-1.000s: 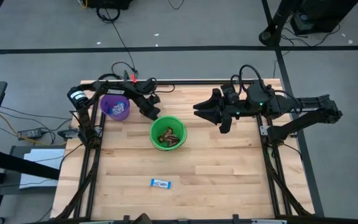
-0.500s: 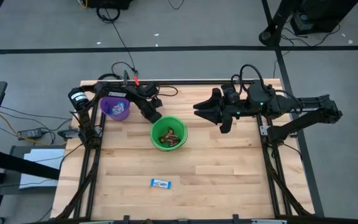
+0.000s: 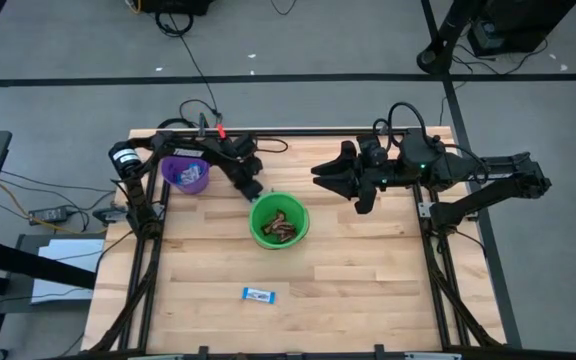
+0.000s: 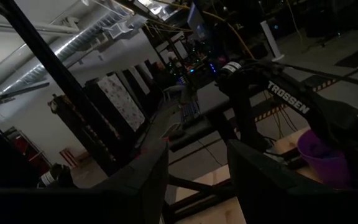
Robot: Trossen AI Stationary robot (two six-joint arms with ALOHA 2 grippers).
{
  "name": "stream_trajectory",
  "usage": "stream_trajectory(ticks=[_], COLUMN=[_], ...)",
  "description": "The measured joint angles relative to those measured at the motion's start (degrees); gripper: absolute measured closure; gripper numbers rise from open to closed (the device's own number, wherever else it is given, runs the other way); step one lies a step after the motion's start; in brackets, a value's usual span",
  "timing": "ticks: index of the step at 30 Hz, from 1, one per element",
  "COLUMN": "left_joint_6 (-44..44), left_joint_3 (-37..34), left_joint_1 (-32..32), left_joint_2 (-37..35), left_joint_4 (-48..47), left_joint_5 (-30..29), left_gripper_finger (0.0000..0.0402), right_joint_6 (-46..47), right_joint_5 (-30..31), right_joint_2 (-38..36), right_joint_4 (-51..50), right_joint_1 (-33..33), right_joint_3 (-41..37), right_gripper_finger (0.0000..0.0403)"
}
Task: Sort candy by brand, put in halloween buckets
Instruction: Put the white chocolate bar into the violet bucket
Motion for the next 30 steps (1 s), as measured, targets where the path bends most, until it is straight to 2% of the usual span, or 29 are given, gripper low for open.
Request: stream_trajectory(ticks=[8, 14, 18, 24, 30], left_joint_6=[-2.1, -2.1, -2.0, 0.2, 0.0], left_joint_3=[0.0, 0.1, 0.1, 4.1, 9.2], left_joint_1=[0.1, 0.2, 0.2, 0.3, 2.5], left_joint_2=[0.0, -0.1, 0.0, 0.5, 0.6], left_joint_4=[4.5, 6.7, 9.6, 8.9, 7.6], left_joint_5=[-6.5, -16.8, -20.5, -28.9, -29.3], left_gripper_finger=[0.0401, 0.0401, 0.0401, 0.0401, 0.0401], right_joint_6=[-0.1, -0.1, -0.2, -1.2, -1.4], right_joint_5=[0.0, -0.1, -0.4, -0.4, -1.2], right_joint_2=[0.0, 0.0, 0.0, 0.0, 0.0], right_joint_4=[0.0, 0.0, -0.1, -0.1, -0.1], right_joint_1=[0.0, 0.0, 0.0, 0.0, 0.4], right_joint_3=[0.0, 0.0, 0.0, 0.0, 0.0], right_gripper_finger=[0.0227, 0.0227, 0.0227, 0.0227, 0.0227])
